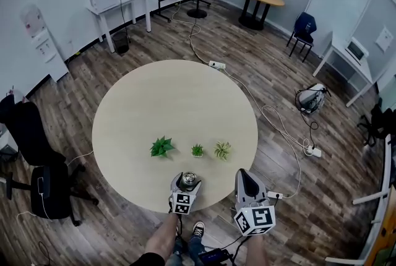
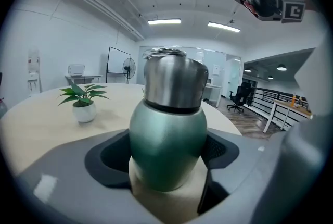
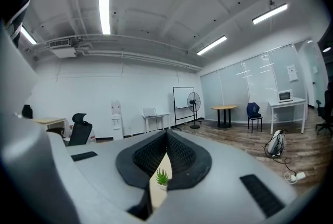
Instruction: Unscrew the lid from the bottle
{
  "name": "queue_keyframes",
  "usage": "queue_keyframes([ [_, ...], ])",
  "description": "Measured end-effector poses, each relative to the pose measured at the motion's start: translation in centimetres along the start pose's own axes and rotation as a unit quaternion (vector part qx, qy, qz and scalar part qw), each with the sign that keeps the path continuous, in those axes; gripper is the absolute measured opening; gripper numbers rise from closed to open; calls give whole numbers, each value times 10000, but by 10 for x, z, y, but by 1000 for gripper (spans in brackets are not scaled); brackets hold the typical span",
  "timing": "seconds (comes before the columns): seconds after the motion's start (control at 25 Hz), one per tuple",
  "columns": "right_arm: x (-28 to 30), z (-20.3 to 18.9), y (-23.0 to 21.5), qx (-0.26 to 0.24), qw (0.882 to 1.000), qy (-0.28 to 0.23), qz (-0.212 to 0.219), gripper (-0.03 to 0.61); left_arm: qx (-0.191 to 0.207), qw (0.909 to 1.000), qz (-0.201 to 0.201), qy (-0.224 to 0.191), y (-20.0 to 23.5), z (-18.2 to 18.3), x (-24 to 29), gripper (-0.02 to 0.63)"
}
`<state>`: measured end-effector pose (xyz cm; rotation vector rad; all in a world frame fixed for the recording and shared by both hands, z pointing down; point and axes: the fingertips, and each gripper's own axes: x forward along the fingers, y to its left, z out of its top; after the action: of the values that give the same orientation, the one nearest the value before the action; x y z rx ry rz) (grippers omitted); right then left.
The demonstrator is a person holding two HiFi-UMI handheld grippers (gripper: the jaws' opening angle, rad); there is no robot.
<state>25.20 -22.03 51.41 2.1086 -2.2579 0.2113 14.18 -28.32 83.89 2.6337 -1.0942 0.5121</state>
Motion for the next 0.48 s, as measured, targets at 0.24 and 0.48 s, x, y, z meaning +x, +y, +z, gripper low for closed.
queue_keyframes([
  [0.24,1,8,9,-2,9999,-112,125,3,104,9994,-93,-323,0,52,-25,382],
  [0.48,7,30,31,-133,9983,-267,509,3,493,9970,-354,-484,2,138,-65,382],
])
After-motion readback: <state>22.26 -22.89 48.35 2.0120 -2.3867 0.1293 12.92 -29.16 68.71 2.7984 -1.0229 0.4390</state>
